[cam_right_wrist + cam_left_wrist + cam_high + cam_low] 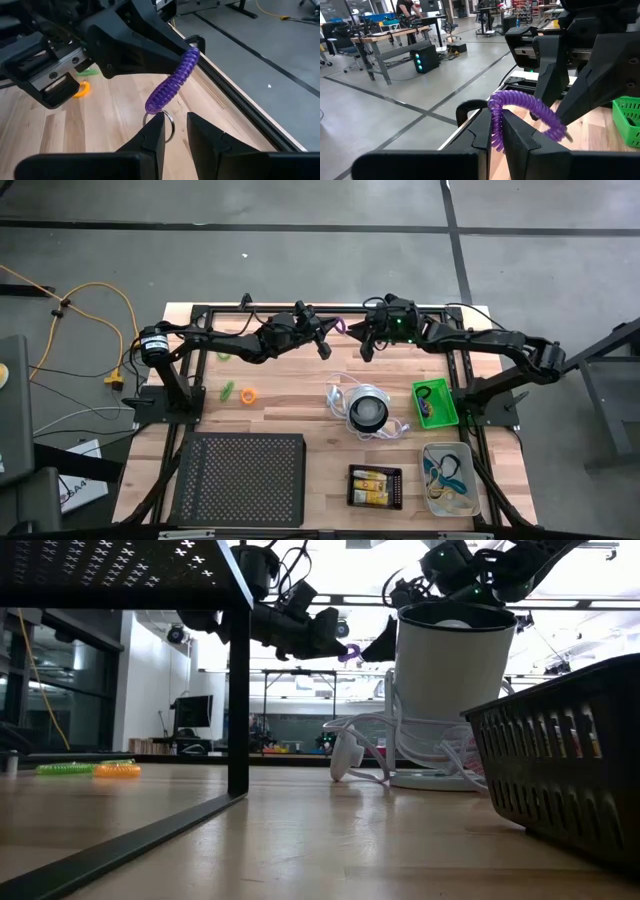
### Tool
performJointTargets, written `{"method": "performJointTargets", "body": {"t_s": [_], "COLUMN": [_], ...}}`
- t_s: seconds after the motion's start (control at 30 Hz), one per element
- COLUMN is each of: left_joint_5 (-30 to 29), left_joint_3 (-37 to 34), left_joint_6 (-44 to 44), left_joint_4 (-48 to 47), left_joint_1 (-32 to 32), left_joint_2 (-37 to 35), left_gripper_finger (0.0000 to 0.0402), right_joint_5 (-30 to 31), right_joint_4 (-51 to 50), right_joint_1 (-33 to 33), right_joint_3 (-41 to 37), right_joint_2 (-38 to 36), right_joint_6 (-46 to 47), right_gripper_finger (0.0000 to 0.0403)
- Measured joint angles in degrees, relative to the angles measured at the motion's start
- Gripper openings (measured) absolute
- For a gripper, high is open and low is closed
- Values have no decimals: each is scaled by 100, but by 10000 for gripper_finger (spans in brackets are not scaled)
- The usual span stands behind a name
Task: Pick & Place Office Desk Supplies
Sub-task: Put the purple spring keychain into the green bin
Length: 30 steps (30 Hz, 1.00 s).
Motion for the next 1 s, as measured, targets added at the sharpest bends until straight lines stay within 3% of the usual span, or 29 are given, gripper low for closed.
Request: {"method": "performJointTargets", "body": {"t_s": [1.0], "left_joint_5": [0], "left_joint_3": [0], "left_joint_6": [0], "left_joint_4": [0], "left_joint_1": [0], "left_joint_2": [0], "left_gripper_finger": [24], "right_joint_5": [136], "right_joint_4": [59], "right_joint_1": [145], "right_joint_3": [0], "right_joint_2": [0], "right_joint_6": [4], "right_gripper_finger": [70]}}
